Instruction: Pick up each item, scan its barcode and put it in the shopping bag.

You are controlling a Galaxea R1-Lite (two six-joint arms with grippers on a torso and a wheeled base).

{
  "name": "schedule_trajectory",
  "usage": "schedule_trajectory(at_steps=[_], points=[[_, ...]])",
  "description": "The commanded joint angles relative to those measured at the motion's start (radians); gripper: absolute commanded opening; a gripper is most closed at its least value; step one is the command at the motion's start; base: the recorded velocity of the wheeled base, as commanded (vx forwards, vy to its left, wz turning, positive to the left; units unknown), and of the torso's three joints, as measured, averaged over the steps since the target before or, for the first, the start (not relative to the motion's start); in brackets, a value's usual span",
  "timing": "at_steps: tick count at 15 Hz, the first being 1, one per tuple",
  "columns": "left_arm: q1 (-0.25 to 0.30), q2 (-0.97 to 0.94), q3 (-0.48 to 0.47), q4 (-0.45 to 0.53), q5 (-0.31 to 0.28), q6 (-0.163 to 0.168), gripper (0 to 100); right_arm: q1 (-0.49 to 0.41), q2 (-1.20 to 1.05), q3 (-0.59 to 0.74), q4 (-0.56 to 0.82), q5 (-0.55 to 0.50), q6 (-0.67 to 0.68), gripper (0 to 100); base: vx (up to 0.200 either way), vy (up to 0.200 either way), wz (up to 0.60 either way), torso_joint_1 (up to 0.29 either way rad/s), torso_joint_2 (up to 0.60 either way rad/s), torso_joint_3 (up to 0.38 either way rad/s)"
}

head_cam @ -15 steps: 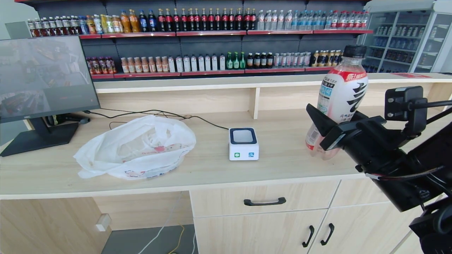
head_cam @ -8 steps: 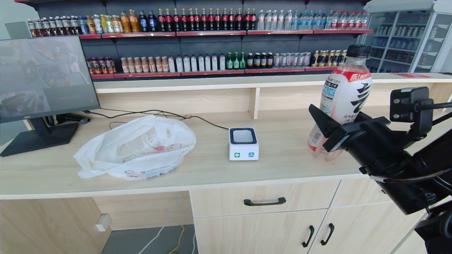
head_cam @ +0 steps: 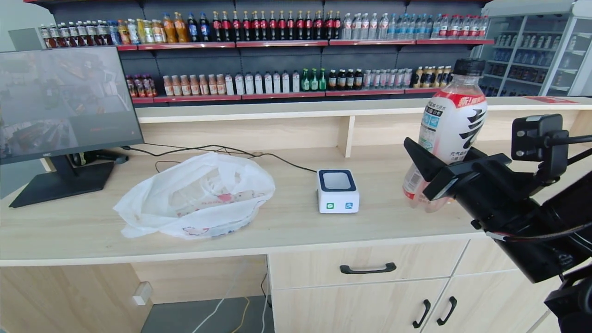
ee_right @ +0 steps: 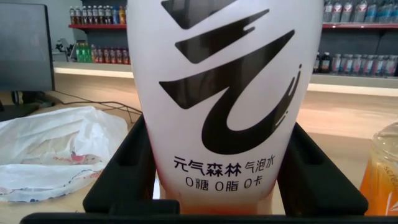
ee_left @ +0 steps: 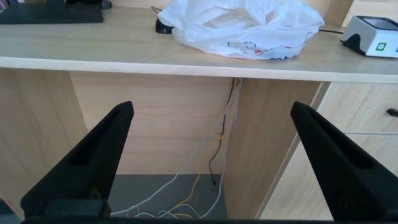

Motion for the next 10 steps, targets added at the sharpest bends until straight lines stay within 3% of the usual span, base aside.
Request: schedule_trajectory(at_steps=[1,4,10], points=[[0.000,0.000,0.000,0.000,-0.001,0.000,100,-0.001,-0.002,0.000,-0.001,0.000,0.000,0,0.000,0.200,0.00,-0.007,0.00,0.002],[0.000,0.000,0.000,0.000,-0.001,0.000,100,-0.001,-0.002,0.002,-0.001,0.006,0.036,0,0.000,0.200,0.00,0.004,0.00,0.004],[0.000,0.000,0.000,0.000,-0.001,0.003,100,-0.002,-0.006,0.018,-0.001,0.015,0.040,0,0.000,0.000,0.00,0.000,0.00,0.000]])
